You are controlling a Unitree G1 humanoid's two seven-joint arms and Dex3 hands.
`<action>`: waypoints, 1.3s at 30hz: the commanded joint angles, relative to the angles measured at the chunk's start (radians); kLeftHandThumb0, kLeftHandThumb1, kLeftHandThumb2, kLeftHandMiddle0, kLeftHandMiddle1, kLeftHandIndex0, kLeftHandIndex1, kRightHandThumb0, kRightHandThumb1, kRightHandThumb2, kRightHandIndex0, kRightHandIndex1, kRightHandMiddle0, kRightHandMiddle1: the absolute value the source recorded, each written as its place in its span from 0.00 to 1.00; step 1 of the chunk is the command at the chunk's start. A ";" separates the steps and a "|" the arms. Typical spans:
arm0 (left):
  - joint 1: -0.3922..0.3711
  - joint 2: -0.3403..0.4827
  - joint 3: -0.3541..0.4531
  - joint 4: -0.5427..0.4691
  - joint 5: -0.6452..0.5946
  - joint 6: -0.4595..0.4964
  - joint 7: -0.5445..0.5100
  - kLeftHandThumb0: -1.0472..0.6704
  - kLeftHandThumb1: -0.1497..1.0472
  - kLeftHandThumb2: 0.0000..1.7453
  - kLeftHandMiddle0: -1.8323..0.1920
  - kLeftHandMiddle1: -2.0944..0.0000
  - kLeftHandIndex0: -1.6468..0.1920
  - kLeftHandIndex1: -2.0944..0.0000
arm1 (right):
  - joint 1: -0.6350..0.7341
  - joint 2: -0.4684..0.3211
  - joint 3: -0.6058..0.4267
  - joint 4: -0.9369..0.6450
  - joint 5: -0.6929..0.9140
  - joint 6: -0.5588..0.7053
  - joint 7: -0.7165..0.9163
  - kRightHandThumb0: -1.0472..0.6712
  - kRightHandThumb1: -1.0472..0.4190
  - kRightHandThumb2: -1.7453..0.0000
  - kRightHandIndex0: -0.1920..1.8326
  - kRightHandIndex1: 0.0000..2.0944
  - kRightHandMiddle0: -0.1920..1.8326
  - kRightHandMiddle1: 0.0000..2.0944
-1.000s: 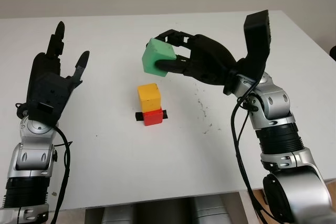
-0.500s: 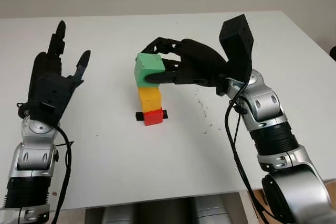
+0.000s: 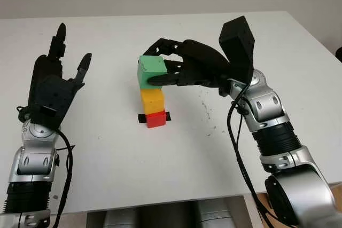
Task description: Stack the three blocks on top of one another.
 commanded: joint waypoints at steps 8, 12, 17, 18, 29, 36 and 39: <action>0.006 0.001 0.004 -0.023 0.001 -0.003 0.004 0.22 1.00 0.29 0.92 0.97 0.87 0.97 | -0.026 -0.007 0.005 0.005 -0.024 0.024 0.008 0.33 0.09 0.97 0.21 0.03 0.28 0.77; 0.007 0.000 0.004 -0.025 -0.002 -0.002 0.002 0.22 1.00 0.29 0.93 0.98 0.88 0.98 | -0.024 -0.010 0.015 0.010 -0.042 0.021 0.010 0.32 0.09 0.97 0.22 0.03 0.30 0.77; 0.005 0.000 0.004 -0.022 -0.001 0.000 0.005 0.22 1.00 0.29 0.92 0.97 0.87 0.97 | -0.017 -0.014 0.026 0.006 -0.052 0.032 0.017 0.33 0.09 0.97 0.22 0.03 0.29 0.77; 0.004 -0.001 0.004 -0.021 -0.001 -0.001 0.006 0.22 1.00 0.29 0.92 0.97 0.87 0.97 | -0.015 -0.015 0.030 0.007 -0.056 0.028 0.018 0.33 0.09 0.97 0.22 0.03 0.29 0.77; 0.003 -0.001 0.005 -0.021 -0.005 -0.004 0.004 0.21 1.00 0.28 0.92 0.97 0.87 0.97 | -0.007 -0.006 0.045 0.045 -0.079 -0.001 0.022 0.35 0.09 0.97 0.22 0.03 0.29 0.75; 0.004 0.001 0.003 -0.028 0.001 -0.001 0.004 0.21 1.00 0.28 0.92 0.97 0.87 0.97 | -0.015 0.002 0.043 0.098 -0.086 -0.048 0.019 0.33 0.09 0.97 0.22 0.03 0.29 0.76; 0.002 0.002 0.004 -0.028 -0.001 0.000 0.002 0.21 1.00 0.28 0.92 0.97 0.87 0.97 | -0.016 0.005 0.041 0.109 -0.085 -0.057 0.017 0.33 0.10 0.97 0.23 0.03 0.29 0.76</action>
